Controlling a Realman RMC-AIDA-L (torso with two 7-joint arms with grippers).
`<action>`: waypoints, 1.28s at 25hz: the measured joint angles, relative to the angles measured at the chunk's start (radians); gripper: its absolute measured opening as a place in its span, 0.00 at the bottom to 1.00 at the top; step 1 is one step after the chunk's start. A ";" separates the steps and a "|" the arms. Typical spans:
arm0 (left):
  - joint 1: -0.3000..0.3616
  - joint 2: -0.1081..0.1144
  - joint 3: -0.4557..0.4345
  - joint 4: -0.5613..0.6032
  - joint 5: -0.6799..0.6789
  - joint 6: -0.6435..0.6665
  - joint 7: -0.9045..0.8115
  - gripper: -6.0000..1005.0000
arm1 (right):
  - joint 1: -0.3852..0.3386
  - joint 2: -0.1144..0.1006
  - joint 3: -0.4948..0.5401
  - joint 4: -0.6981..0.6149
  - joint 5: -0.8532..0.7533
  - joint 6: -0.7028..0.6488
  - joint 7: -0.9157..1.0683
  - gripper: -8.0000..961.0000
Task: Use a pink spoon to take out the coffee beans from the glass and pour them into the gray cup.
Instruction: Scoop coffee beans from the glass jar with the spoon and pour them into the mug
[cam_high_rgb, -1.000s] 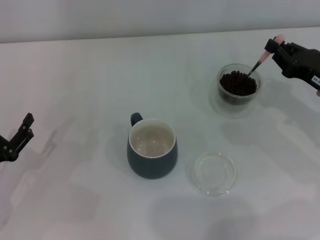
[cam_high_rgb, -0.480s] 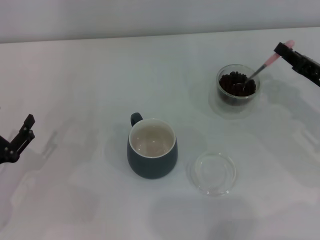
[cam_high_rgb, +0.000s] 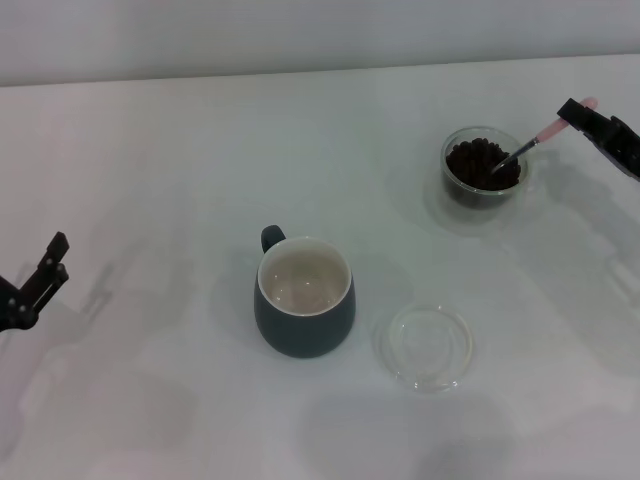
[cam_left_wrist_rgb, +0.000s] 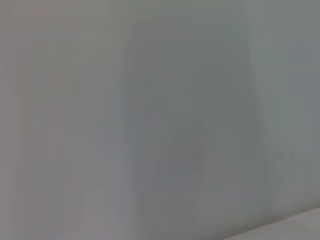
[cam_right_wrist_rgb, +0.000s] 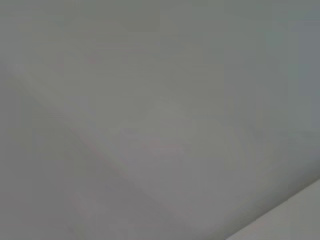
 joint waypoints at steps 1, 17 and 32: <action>0.000 0.000 0.000 0.000 0.000 0.000 0.000 0.79 | 0.001 0.000 0.000 0.000 0.000 0.000 0.013 0.17; -0.007 0.003 -0.001 -0.001 0.000 -0.001 0.000 0.79 | 0.004 0.000 0.000 -0.011 0.015 -0.002 0.089 0.17; -0.008 0.004 -0.001 0.006 -0.038 -0.003 0.028 0.79 | 0.004 -0.010 0.000 -0.015 0.026 -0.012 0.175 0.17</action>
